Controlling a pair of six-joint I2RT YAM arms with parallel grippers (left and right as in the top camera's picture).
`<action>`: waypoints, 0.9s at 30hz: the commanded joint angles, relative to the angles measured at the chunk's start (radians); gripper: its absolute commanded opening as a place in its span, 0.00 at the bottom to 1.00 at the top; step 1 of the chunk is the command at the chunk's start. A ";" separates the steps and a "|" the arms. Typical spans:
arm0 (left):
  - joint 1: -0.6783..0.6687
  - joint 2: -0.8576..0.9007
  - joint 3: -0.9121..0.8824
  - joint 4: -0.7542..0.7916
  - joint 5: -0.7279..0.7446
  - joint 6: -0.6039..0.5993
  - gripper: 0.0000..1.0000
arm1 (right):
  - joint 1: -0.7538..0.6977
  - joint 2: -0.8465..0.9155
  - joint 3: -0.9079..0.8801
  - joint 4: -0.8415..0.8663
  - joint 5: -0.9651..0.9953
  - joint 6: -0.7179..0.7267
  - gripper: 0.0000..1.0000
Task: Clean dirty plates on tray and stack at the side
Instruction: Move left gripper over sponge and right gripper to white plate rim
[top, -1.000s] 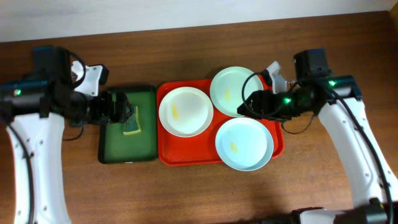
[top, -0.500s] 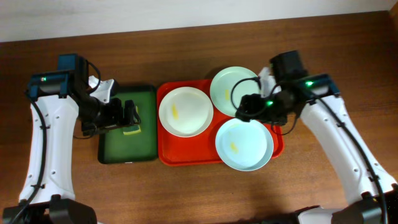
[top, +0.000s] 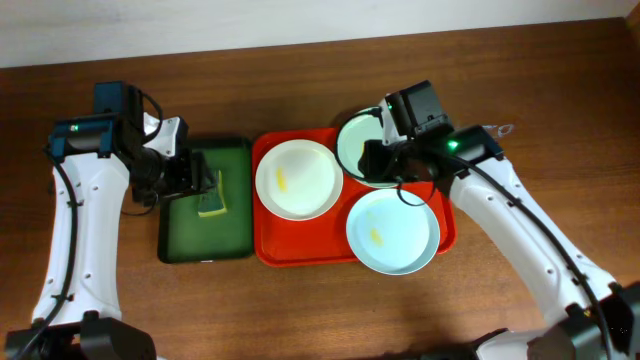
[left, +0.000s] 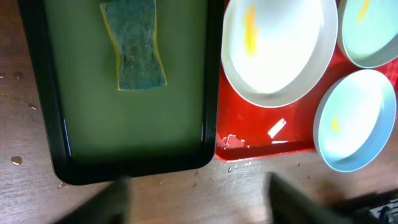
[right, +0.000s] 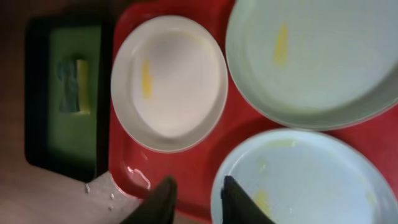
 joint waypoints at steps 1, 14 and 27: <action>-0.003 0.005 -0.003 0.006 -0.006 -0.005 0.48 | 0.037 0.085 -0.012 0.029 0.049 0.027 0.33; -0.003 0.005 -0.071 0.065 -0.087 -0.043 0.53 | 0.060 0.422 -0.012 0.248 0.055 0.092 0.34; -0.003 0.005 -0.073 0.087 -0.116 -0.043 0.56 | 0.072 0.460 -0.018 0.291 0.111 0.092 0.19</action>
